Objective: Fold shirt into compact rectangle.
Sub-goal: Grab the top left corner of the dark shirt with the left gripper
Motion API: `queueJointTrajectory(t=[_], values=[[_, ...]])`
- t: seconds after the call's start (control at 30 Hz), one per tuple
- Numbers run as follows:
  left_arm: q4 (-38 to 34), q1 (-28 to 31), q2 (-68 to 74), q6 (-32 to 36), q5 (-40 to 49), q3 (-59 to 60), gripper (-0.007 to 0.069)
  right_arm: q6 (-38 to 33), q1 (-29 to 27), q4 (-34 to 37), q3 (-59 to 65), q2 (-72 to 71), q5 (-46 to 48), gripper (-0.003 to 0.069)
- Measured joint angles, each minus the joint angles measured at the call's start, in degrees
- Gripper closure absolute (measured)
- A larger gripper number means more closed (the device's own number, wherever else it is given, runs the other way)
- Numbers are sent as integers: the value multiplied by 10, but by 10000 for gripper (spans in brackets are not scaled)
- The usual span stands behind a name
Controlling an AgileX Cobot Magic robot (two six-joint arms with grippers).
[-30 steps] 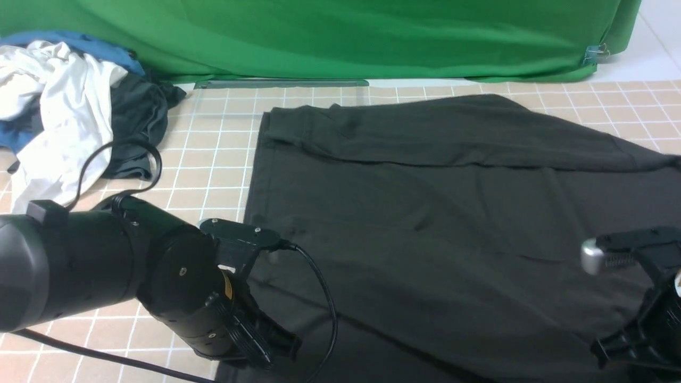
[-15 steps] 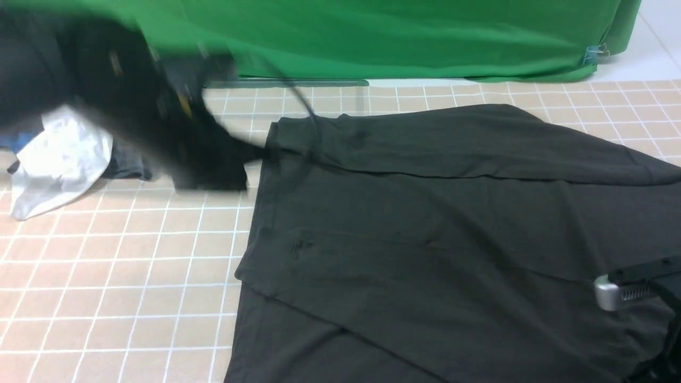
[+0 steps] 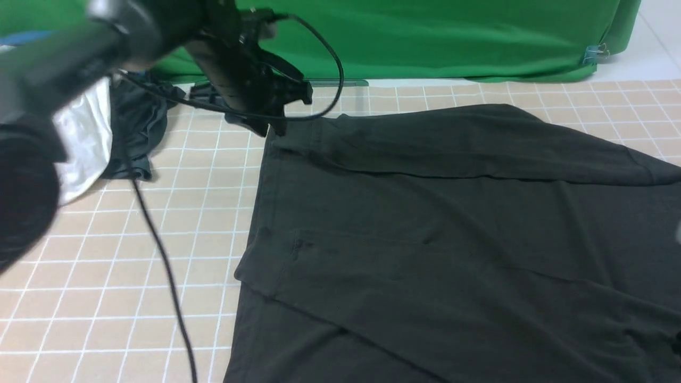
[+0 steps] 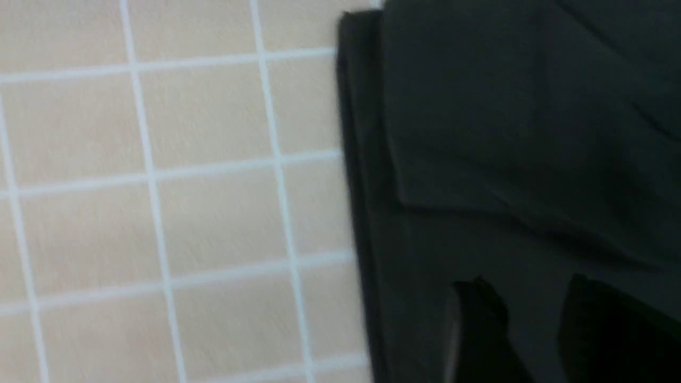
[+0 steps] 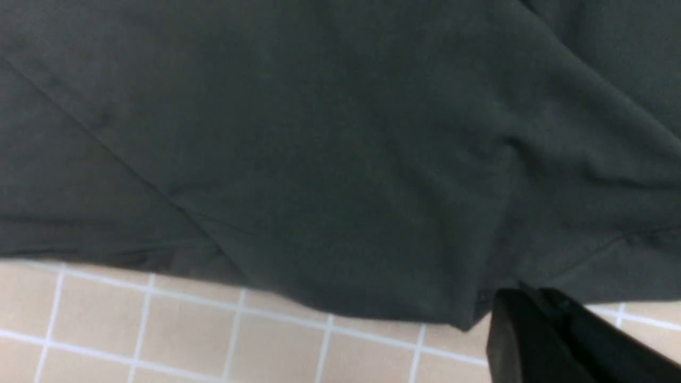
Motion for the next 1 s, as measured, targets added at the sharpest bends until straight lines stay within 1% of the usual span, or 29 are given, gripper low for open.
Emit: queueJointTrajectory(t=[0.03,0.07,0.13,0.17,0.23,0.4,0.47,0.57,0.6,0.63,0.73,0.77,0.83,0.87,0.93,1.0], values=[[2,0,0,0,0,-4,345,0,0,0,0,-1,1,619],[21,0,27,-13,5,-30,274,0,0,0,0,-1,4,619],[29,1,53,-17,4,-56,211,0,0,0,0,-1,4,619],[30,1,58,-17,3,-62,193,0,0,0,0,-1,3,619],[29,2,76,-18,-4,-75,166,0,0,0,0,-1,0,619],[28,2,100,-18,-24,-79,160,0,0,3,0,-1,-1,616],[23,2,105,-18,-29,-79,186,0,0,0,0,-1,-1,616],[0,2,110,-16,-34,-79,254,0,0,0,0,-1,-9,614],[-1,2,111,-16,-35,-80,260,0,0,0,0,-1,-11,614],[-12,2,115,-16,-36,-81,308,0,0,0,0,-1,-15,614],[-20,2,118,-15,-32,-82,419,0,0,0,0,-1,-19,614],[-20,2,118,-15,-32,-82,428,0,0,0,0,-1,-18,614],[-20,3,118,-12,-27,-83,526,1,0,0,0,-1,-21,614],[-20,3,119,-8,-25,-87,561,1,0,0,0,-1,-21,614],[-21,3,122,3,-12,-106,594,1,0,0,0,-1,-21,614],[-23,3,122,5,3,-126,599,1,0,0,0,-1,-21,614]])
